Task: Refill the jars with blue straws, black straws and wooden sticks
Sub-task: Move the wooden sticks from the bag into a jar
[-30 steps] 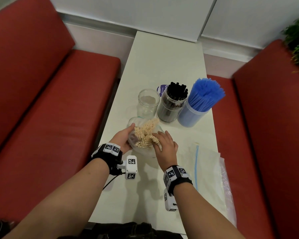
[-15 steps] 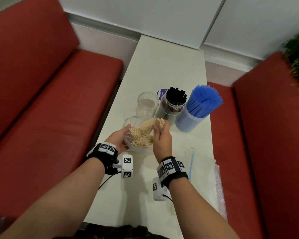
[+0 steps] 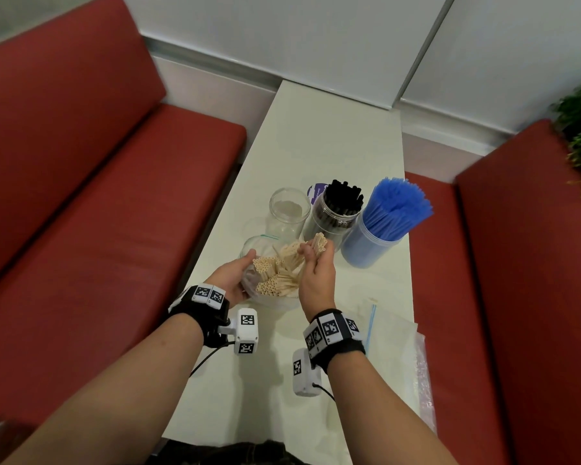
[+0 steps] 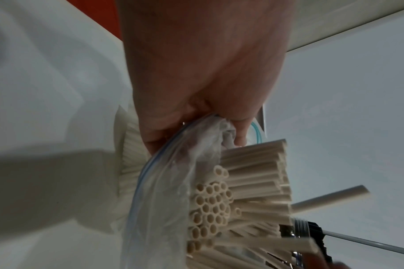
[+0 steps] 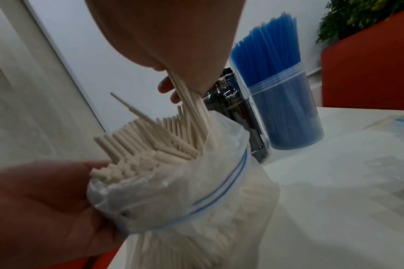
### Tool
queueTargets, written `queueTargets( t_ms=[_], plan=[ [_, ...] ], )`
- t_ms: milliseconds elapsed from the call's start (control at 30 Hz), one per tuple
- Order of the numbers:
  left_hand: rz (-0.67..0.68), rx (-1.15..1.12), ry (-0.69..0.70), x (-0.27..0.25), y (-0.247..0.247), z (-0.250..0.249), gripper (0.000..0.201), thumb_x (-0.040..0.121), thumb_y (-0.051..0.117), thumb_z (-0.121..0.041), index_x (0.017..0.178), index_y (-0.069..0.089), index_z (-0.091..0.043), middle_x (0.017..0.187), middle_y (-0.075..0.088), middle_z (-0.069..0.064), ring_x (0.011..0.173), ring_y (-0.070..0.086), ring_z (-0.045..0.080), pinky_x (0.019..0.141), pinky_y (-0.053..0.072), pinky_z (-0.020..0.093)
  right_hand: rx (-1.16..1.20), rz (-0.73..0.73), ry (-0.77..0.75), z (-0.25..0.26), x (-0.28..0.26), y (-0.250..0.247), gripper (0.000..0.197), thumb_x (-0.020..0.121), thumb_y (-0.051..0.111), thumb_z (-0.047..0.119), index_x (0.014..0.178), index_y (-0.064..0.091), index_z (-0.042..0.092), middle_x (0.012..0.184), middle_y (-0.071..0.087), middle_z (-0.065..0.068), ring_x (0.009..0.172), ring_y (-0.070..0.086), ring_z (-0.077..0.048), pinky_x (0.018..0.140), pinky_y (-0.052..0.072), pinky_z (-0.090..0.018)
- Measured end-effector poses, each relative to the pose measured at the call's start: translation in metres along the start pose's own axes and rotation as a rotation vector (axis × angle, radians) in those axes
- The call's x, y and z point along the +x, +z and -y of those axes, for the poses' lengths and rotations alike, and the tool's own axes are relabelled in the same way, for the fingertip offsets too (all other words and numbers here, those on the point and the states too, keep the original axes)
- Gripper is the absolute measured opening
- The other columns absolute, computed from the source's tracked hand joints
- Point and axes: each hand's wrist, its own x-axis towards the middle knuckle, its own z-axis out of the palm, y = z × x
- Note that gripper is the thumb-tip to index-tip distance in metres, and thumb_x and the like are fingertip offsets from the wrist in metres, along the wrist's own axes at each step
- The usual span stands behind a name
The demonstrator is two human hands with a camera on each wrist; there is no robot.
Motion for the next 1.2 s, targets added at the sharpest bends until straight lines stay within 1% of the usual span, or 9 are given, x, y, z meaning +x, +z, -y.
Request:
queueTargets(
  t_ms=[133,300,433,533,633,733,833,967,1200],
  plan=[
    [0.017,-0.014,0.017,-0.001,-0.002,-0.001,0.031,0.098,0.062,-0.048,0.104,0.065,-0.018,0.075,0.071,0.004,0.079,0.066,0.018,0.073,0.054,0.034,0.008,-0.028,-0.087,0.021,0.012,-0.004,0.007,0.109,0.041,0.021,0.115,0.044,0.02,0.088,0.059,0.012,0.081,0.061,-0.004,0.077,0.052,-0.021],
    [0.049,0.006,-0.012,-0.005,-0.001,-0.002,0.032,0.1,0.058,-0.049,0.106,0.064,-0.018,0.091,0.079,0.008,0.084,0.075,0.023,0.072,0.058,0.038,0.055,-0.011,-0.109,0.038,0.024,-0.007,0.005,0.108,0.041,0.014,0.108,0.044,0.018,0.079,0.052,0.004,0.07,0.051,-0.005,0.071,0.048,-0.02],
    [0.079,-0.016,-0.03,-0.003,-0.001,-0.004,0.048,0.101,0.055,-0.05,0.134,0.06,-0.015,0.13,0.066,0.015,0.116,0.066,0.031,0.099,0.053,0.049,0.075,0.049,-0.107,0.063,0.032,-0.013,0.012,0.108,0.04,0.013,0.116,0.044,0.004,0.084,0.053,-0.006,0.076,0.052,-0.014,0.075,0.05,-0.03],
    [0.114,-0.051,-0.053,0.001,-0.001,-0.005,0.055,0.102,0.052,-0.05,0.141,0.057,-0.011,0.14,0.062,0.017,0.129,0.06,0.034,0.109,0.047,0.052,0.129,0.057,-0.172,0.106,0.053,-0.026,0.006,0.108,0.042,0.017,0.111,0.047,0.016,0.087,0.057,-0.007,0.079,0.056,-0.02,0.08,0.053,-0.04],
    [0.105,-0.043,-0.053,0.003,-0.001,-0.005,0.054,0.101,0.053,-0.052,0.138,0.059,-0.012,0.129,0.064,0.011,0.106,0.066,0.027,0.08,0.061,0.039,0.255,0.017,-0.305,0.143,0.084,-0.03,0.007,0.106,0.043,0.018,0.107,0.048,0.022,0.088,0.055,-0.004,0.078,0.056,-0.019,0.076,0.054,-0.034],
    [0.081,-0.018,-0.057,0.01,-0.003,-0.004,0.06,0.099,0.058,-0.053,0.14,0.056,-0.01,0.116,0.052,0.013,0.105,0.054,0.025,0.101,0.049,0.043,0.255,-0.029,-0.387,0.15,0.118,-0.015,0.005,0.105,0.042,0.014,0.109,0.046,0.014,0.089,0.053,-0.003,0.077,0.055,-0.015,0.077,0.053,-0.028],
    [0.05,0.004,-0.041,0.011,-0.002,-0.004,0.048,0.099,0.059,-0.05,0.127,0.06,-0.011,0.096,0.055,0.008,0.086,0.055,0.02,0.081,0.051,0.034,0.198,-0.009,-0.288,0.125,0.144,0.011,0.011,0.107,0.042,0.014,0.116,0.042,0.006,0.1,0.053,-0.008,0.08,0.055,-0.013,0.083,0.053,-0.031],
    [0.013,0.036,-0.027,0.013,0.0,-0.004,0.033,0.099,0.061,-0.047,0.112,0.064,-0.016,0.078,0.046,0.002,0.068,0.047,0.014,0.065,0.047,0.028,0.073,0.041,-0.122,0.076,0.164,0.038,0.019,0.108,0.04,0.018,0.12,0.04,0.004,0.102,0.055,0.005,0.09,0.062,-0.014,0.092,0.052,-0.038],
    [0.03,0.039,-0.042,0.018,-0.004,-0.005,0.039,0.1,0.06,-0.046,0.122,0.065,-0.014,0.089,0.049,0.007,0.069,0.049,0.016,0.081,0.047,0.035,-0.002,0.098,0.029,0.02,0.168,0.047,0.018,0.096,0.057,0.012,0.111,0.053,0.02,0.099,0.067,-0.001,0.084,0.062,-0.012,0.075,0.047,-0.028]
  ],
)
